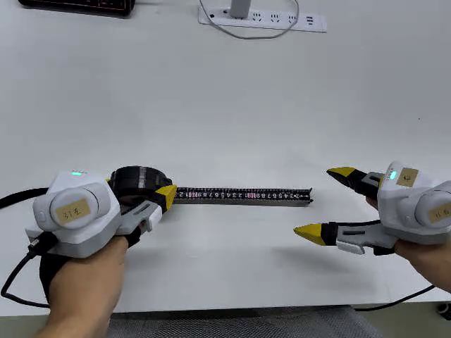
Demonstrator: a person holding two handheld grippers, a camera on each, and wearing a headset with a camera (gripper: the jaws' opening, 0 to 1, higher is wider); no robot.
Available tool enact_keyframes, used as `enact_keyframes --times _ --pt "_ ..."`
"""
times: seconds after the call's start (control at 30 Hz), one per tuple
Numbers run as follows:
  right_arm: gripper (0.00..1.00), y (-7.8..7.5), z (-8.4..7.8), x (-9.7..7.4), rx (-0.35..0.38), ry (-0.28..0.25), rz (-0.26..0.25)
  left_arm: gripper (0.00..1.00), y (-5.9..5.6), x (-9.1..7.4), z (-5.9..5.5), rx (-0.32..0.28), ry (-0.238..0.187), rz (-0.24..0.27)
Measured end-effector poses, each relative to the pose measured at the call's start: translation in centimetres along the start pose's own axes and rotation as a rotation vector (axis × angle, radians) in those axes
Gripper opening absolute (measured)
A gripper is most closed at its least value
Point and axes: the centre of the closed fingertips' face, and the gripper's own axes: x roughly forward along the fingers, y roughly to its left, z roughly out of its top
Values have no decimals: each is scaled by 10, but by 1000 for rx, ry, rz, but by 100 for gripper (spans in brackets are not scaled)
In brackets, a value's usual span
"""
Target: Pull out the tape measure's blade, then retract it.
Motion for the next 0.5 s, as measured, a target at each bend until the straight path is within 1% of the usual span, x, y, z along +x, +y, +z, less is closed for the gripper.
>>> enact_keyframes --times 0.07,0.1,0.27,0.5 --pt "64 1 -2 0 -1 7 21 59 0 0 0 0 2 -2" --pt "63 1 -2 1 -10 11 22 59 0 0 0 0 3 -2" --pt "60 -2 -4 3 -37 30 38 59 0 0 0 3 10 -1" --pt "55 -8 -6 5 -98 69 71 59 0 0 0 3 14 0"
